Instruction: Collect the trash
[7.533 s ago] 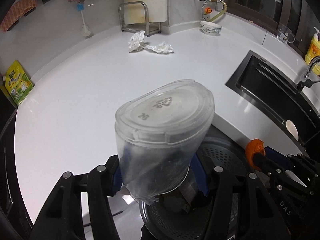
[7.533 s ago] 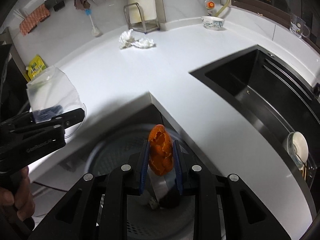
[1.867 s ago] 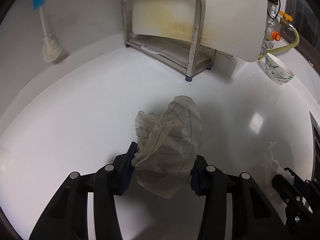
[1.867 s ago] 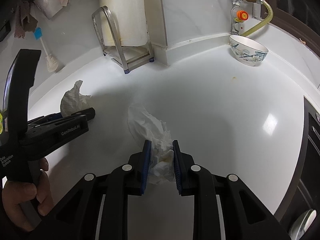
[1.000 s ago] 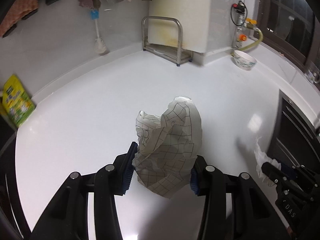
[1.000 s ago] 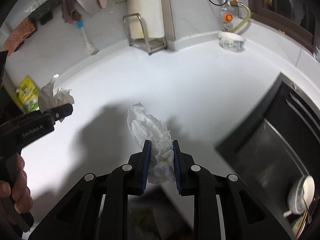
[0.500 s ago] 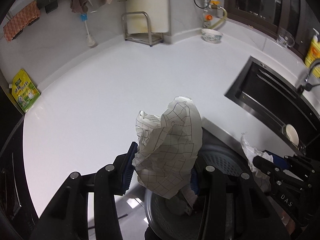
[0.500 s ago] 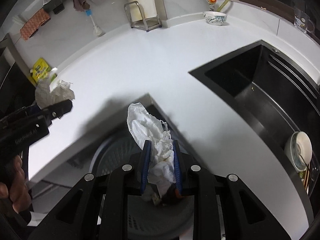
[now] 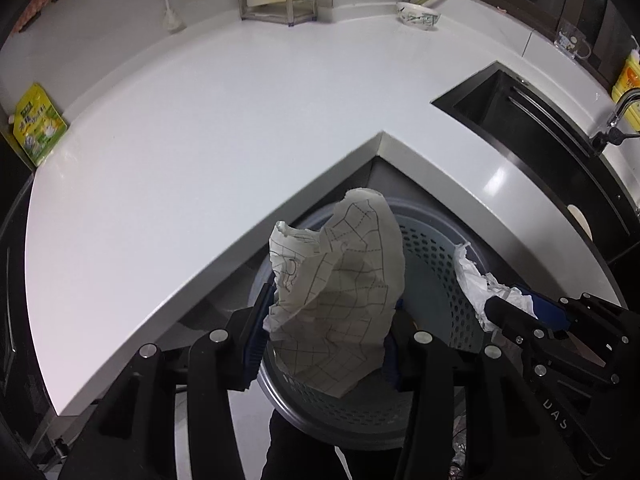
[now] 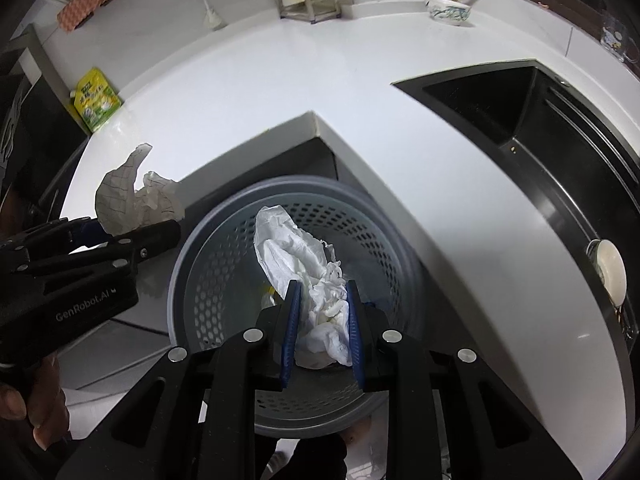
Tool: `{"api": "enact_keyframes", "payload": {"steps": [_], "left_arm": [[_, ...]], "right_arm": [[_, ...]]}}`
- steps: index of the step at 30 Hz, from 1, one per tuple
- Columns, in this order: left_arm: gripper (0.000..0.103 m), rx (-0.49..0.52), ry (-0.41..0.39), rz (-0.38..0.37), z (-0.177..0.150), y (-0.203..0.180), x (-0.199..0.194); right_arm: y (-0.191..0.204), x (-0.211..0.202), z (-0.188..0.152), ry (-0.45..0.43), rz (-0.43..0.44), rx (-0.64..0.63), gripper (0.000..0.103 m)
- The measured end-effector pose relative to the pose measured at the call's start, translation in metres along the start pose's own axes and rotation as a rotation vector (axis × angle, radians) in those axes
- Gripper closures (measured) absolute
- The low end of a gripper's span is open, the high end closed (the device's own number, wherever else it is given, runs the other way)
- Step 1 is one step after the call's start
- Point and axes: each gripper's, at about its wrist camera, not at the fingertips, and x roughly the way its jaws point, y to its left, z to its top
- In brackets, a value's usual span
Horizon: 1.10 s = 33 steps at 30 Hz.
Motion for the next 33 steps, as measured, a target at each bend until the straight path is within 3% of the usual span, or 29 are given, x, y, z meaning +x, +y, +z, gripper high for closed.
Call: {"api": "enact_keyframes", "payload": {"steps": [7, 10, 12, 13, 16, 23, 33], "left_arm": [[0.054, -0.020, 0.021, 0.001, -0.006, 0.002, 0.002], [0.045, -0.034, 0.016, 0.005, -0.006, 0.004, -0.002], [0.041, -0.043, 0.011, 0.010, -0.005, 0.005, -0.003], [0.038, -0.050, 0.008, 0.013, -0.004, 0.006, -0.005], [0.030, -0.066, 0.001, 0.021, -0.003, 0.008, -0.009], [0.025, -0.079, -0.015, 0.035, -0.001, 0.009, -0.019], [0.025, -0.080, -0.057, 0.055, 0.005, 0.008, -0.034]], "right_arm": [[0.005, 0.004, 0.002, 0.009, 0.022, -0.014, 0.079], [0.006, 0.001, 0.005, -0.004, 0.020, -0.025, 0.069], [0.005, -0.002, 0.005, -0.016, 0.012, -0.026, 0.051], [0.004, -0.004, 0.006, -0.022, 0.009, -0.025, 0.049], [0.003, -0.008, 0.006, -0.037, -0.002, -0.035, 0.049], [-0.006, -0.017, 0.007, -0.042, 0.013, 0.003, 0.049], [-0.007, -0.030, 0.004, -0.051, 0.025, 0.000, 0.048]]}}
